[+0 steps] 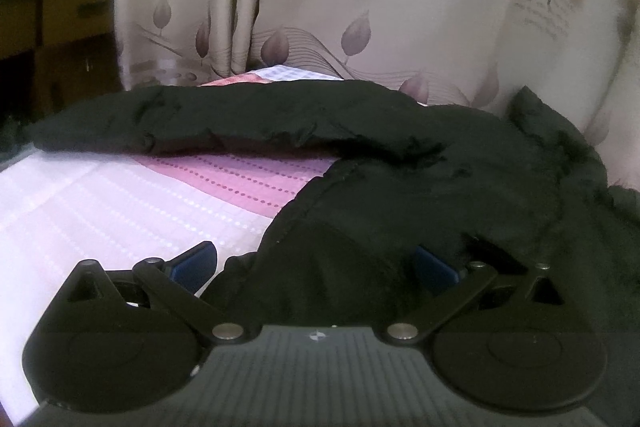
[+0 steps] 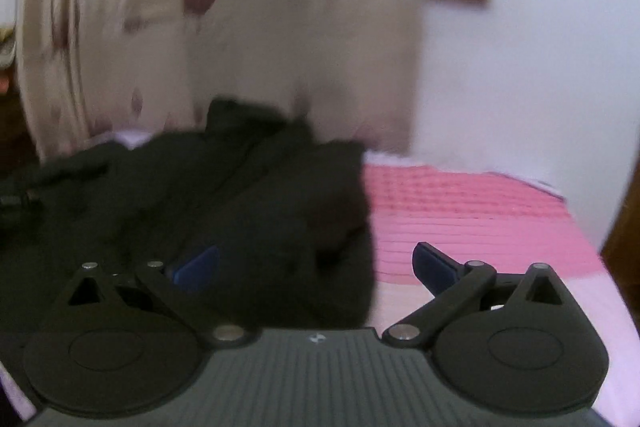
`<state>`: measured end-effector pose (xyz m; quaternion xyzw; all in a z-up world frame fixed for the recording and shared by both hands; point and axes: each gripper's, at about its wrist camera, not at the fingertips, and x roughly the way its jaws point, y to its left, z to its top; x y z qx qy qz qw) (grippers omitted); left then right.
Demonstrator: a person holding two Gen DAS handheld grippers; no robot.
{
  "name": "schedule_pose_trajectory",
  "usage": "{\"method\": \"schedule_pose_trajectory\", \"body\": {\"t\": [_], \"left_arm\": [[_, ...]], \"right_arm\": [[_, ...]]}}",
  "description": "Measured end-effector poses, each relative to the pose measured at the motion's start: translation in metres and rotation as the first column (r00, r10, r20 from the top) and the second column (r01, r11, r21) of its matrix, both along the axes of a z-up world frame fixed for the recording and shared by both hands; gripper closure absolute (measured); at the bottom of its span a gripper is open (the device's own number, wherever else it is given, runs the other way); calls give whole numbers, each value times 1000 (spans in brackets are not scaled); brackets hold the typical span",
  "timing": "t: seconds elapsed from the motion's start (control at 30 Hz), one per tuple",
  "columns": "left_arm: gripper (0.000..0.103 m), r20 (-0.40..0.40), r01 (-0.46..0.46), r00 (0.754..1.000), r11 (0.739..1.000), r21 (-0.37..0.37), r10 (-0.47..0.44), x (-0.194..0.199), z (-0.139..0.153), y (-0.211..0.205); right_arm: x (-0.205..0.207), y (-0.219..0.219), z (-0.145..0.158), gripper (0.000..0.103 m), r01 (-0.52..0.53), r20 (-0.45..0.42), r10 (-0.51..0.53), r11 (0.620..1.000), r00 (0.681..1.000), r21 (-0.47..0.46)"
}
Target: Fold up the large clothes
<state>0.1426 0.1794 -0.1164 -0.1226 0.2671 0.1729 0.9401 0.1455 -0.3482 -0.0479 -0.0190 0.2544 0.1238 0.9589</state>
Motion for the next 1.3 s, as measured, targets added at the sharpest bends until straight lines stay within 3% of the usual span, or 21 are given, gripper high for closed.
{"method": "schedule_pose_trajectory", "body": {"t": [0.07, 0.1, 0.13, 0.17, 0.23, 0.27, 0.33, 0.43, 0.57, 0.67, 0.77, 0.87, 0.93, 0.97, 1.0, 1.03, 1.1, 1.13, 1.2, 1.3], "left_arm": [[0, -6, 4, 1000, 1000, 5, -4, 1, 0, -1], [0, -12, 7, 1000, 1000, 4, -7, 2, -1, 0], [0, -17, 8, 1000, 1000, -1, -8, 3, -1, 0], [0, -22, 7, 1000, 1000, -9, -7, 4, -1, 1], [0, -30, 3, 1000, 1000, -29, -4, 4, -2, 4], [0, -32, 3, 999, 999, -42, -4, 4, -3, 6], [0, -30, -1, 1000, 998, -63, -1, 4, -4, 9], [0, -27, -4, 1000, 998, -62, 2, 4, -4, 9], [0, -29, -3, 1000, 998, -57, 2, 5, -4, 8], [0, -29, -6, 1000, 998, -57, 5, 4, -4, 8], [0, -29, -8, 1000, 999, -54, 6, 4, -4, 8], [0, -31, 1, 1000, 999, -47, -3, 4, -2, 8], [0, -29, 15, 999, 1000, -19, -16, 0, 6, 7], [0, -19, 32, 999, 999, -6, -32, -5, 12, 8], [0, -4, 62, 998, 998, 14, -62, -11, 20, 8], [0, 5, 92, 996, 995, 43, -93, -17, 28, 9], [0, -1, 153, 988, 981, 118, -154, -29, 39, 12], [0, -16, 165, 986, 974, 154, -165, -34, 42, 14], [0, -49, 167, 986, 968, 187, -160, -46, 40, 25], [0, -100, 200, 977, 972, 121, -188, -59, 27, 43]], "right_arm": [[27, 15, -19, 1, -76, -113, 73, 997, 991, -15], [41, 23, -26, 23, -102, -162, 98, 995, 982, -18], [51, 27, -34, 72, -136, -218, 131, 991, 967, -6], [58, 30, -36, 75, -144, -237, 139, 989, 962, -6], [51, 27, -23, 87, -154, -177, 140, 986, 974, -69], [45, 20, -13, 87, -127, -119, 117, 988, 986, -84], [25, -15, 15, 92, 39, 12, -38, 996, 999, -77], [6, -76, 34, 93, 268, 129, -258, 961, 957, -69], [3, -150, 19, 93, 439, 66, -435, 895, 898, -76], [11, -187, -17, 92, 505, -18, -511, 855, 860, -120], [20, -215, -56, 91, 580, -88, -596, 799, 798, -159], [15, -232, -79, 79, 680, -142, -683, 729, 716, -77], [-7, -228, -66, 71, 739, -78, -737, 674, 671, -4], [-16, -220, -55, 69, 735, -46, -734, 677, 678, 29], [-33, -205, -42, 61, 686, -13, -688, 722, 726, 92], [-42, -189, -33, 36, 610, -11, -615, 780, 789, 136], [-60, -151, -26, 2, 389, -86, -379, 899, 921, 204], [-68, -131, -26, 2, 305, -116, -285, 924, 952, 230], [-86, -91, -30, 2, 204, -138, -174, 948, 975, 246], [-96, -52, -42, 2, 145, -192, -98, 958, 976, 249]]}}
